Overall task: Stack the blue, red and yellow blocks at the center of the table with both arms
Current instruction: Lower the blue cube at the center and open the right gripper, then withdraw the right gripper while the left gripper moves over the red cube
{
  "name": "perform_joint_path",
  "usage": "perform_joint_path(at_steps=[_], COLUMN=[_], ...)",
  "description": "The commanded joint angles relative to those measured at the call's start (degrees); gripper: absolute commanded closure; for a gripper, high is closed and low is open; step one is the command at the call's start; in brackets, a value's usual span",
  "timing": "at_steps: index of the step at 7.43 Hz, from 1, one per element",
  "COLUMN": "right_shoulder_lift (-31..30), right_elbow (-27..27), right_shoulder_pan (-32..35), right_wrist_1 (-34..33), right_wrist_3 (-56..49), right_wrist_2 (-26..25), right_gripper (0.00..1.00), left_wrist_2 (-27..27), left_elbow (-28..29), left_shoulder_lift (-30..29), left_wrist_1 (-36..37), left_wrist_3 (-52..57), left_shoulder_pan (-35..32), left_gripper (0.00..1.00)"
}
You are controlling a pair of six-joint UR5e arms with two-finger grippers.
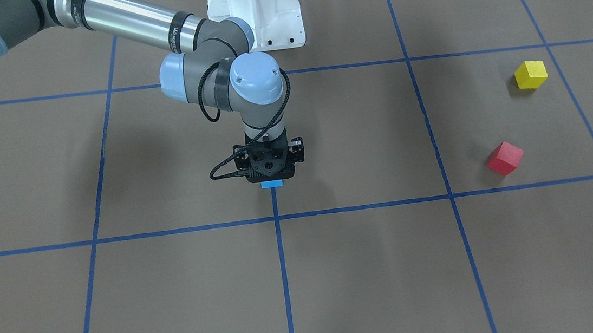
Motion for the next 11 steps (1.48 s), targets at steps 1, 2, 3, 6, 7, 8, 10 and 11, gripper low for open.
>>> perform_joint_path(at_steps=[1, 2, 3, 6, 7, 8, 10, 11], right_shoulder_lift=[-1.4, -8.6, -16.2, -34.9, -37.7, -39.7, -39.8, -40.0], right_elbow=[4.2, 12.7, 20.4, 31.3, 31.9, 32.2, 32.1, 32.0], right_shoulder_pan=[2.9, 5.9, 8.4, 14.3, 16.7, 18.3, 18.3, 18.3], right_wrist_1=[-0.6, -0.6, -0.6, 0.3, 0.3, 0.3, 0.3, 0.3], right_wrist_3=[-0.1, -0.1, -0.5, -14.1, -18.6, -20.8, -20.8, -20.7], right_wrist_2=[4.5, 8.3, 10.3, 13.5, 14.7, 16.6, 16.6, 16.5], right_gripper=[0.01, 0.01, 0.01, 0.01, 0.01, 0.01, 0.01, 0.01], left_wrist_2=[0.2, 0.7, 1.8, 5.6, 6.6, 7.7, 9.3, 11.0], left_elbow=[0.2, 0.5, 0.5, 4.2, 6.3, 7.7, 8.7, 11.0], left_shoulder_lift=[-0.1, -0.1, 0.4, -4.7, -7.6, -9.8, -12.3, -14.9], left_wrist_1=[-3.6, -10.7, -16.1, -17.3, -17.5, -17.6, -17.5, -17.4], left_wrist_3=[-9.0, -22.0, -30.8, -47.3, -53.7, -57.8, -66.7, -68.6], left_shoulder_pan=[5.3, 10.8, 14.4, 22.3, 25.3, 27.5, 30.6, 31.6], left_gripper=[0.00, 0.00, 0.00, 0.00, 0.00, 0.00, 0.01, 0.01])
